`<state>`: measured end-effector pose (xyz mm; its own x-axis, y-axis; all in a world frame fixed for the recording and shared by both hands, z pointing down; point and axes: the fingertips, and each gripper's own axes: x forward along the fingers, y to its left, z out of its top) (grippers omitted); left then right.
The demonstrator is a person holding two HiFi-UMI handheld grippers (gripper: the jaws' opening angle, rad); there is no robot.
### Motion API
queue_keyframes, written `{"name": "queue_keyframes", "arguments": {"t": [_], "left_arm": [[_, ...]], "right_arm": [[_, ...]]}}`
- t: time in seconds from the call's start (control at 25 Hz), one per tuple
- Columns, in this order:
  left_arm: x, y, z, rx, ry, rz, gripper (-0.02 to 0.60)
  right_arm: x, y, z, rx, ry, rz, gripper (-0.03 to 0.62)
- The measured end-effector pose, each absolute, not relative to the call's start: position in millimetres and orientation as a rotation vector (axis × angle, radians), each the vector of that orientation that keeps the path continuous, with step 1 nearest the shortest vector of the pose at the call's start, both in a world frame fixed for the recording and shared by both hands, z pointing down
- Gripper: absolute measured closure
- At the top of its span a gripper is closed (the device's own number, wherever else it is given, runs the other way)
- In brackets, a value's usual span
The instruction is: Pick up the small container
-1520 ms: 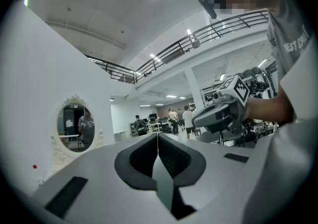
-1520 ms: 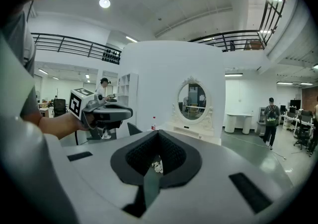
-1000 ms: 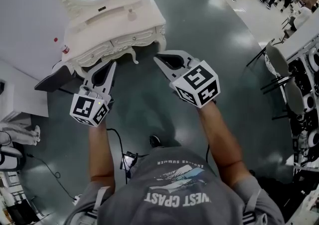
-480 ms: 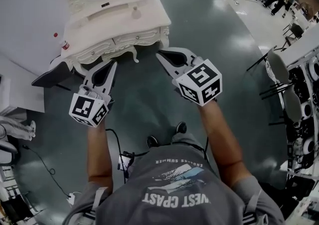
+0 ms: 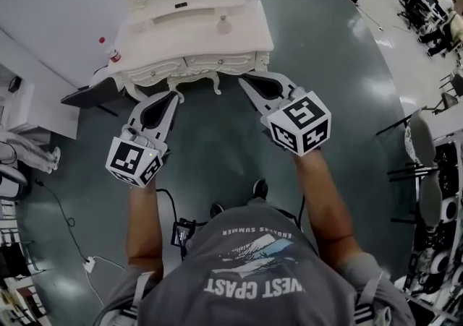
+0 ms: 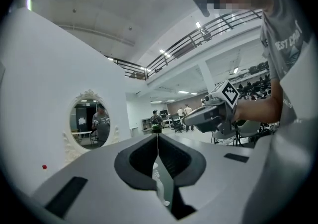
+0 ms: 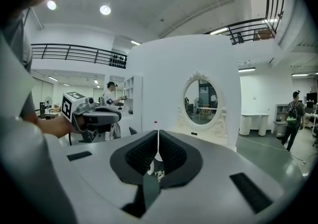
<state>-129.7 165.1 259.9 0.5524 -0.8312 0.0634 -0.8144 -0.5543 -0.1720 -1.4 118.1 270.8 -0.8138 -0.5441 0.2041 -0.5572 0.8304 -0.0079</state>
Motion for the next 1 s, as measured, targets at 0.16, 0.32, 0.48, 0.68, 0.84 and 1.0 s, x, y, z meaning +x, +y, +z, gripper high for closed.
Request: {"name": "queue_keyframes", "arguments": {"t": [0.16,0.32,0.48,0.68,0.84,1.0], "left_arm": [[-116.3,146.7,265.2,-2.643,1.459,-0.226,0.563],[-104.9,130.1,271.1,-2.625,1.51,-0.234,0.565],[-98.5,117.4,273.6,-2.596,1.559,-0.244,0.563],[-100.5,105.5,273.6,-2.555,1.62,-0.273,0.565],[-92.6,93.5,267.1,-2.534,1.628,-0.293,0.565],[-84.4,77.1,269.8,-2.545,1.606,-0.307,0.565]], "right_arm": [[11.7,92.4,276.9,0.809,-2.828,0.109,0.565],[25.6,69.3,282.2,0.773,-2.835,0.116,0.565],[33.1,49.1,285.8,0.737,-2.847,0.118,0.565],[34.4,30.1,286.6,0.693,-2.874,0.127,0.565],[42.0,17.6,285.6,0.676,-2.893,0.133,0.565],[48.9,2.4,289.1,0.691,-2.897,0.15,0.565]]}}
